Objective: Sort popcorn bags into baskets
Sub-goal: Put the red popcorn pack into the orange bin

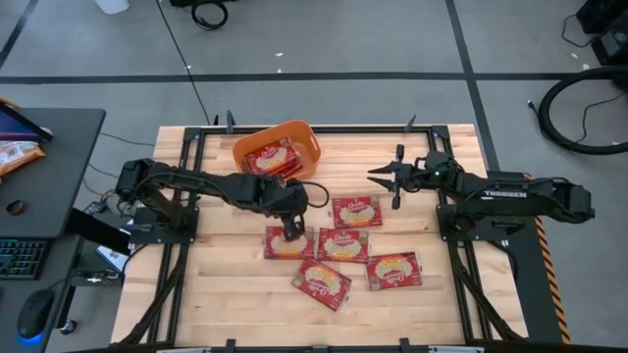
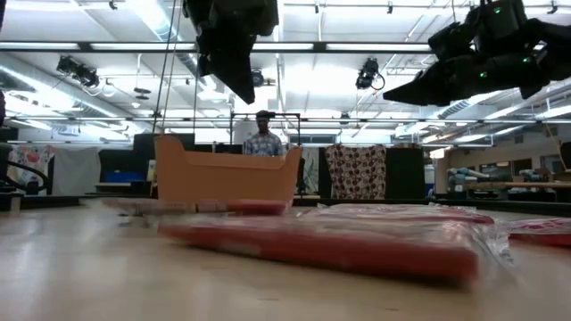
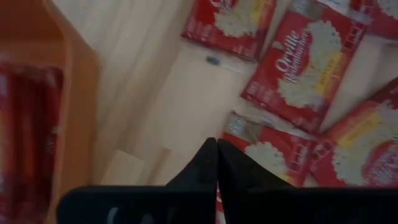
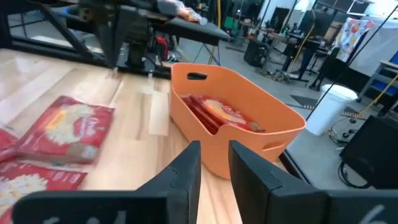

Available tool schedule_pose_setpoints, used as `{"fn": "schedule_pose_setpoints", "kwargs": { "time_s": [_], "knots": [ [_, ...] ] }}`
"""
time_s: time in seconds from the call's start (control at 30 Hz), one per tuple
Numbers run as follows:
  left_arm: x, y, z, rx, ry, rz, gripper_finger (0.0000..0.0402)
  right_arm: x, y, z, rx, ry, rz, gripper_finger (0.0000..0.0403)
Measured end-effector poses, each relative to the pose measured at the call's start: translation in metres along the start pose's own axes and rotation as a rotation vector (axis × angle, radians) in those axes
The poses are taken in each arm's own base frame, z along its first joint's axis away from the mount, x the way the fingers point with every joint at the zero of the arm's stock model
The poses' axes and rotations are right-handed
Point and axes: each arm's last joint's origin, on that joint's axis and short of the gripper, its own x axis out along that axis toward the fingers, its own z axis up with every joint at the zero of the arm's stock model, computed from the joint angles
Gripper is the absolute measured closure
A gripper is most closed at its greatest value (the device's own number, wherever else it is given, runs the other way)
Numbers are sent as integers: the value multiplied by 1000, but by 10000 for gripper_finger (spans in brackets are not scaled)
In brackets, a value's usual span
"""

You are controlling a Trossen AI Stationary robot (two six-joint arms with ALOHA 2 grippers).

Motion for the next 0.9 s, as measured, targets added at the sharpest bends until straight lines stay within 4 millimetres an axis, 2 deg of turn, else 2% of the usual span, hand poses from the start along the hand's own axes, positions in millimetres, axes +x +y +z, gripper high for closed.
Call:
{"fn": "schedule_pose_setpoints", "kwargs": {
  "time_s": [0.2,0.4,0.6,0.73,0.9],
  "knots": [
    [17,-17,-11,61,86,-16,324,4,-4,-5,4,32,-61,308],
    [36,-46,-29,175,143,-1,233,4,-6,-5,5,34,-71,307],
    [54,-75,-45,163,169,-46,157,4,-6,-5,6,34,-72,307],
    [62,-99,-63,218,218,-87,131,4,-6,-5,6,35,-73,307],
    [66,-123,-72,301,214,0,125,4,-6,-5,12,36,-73,308]
  ]
}}
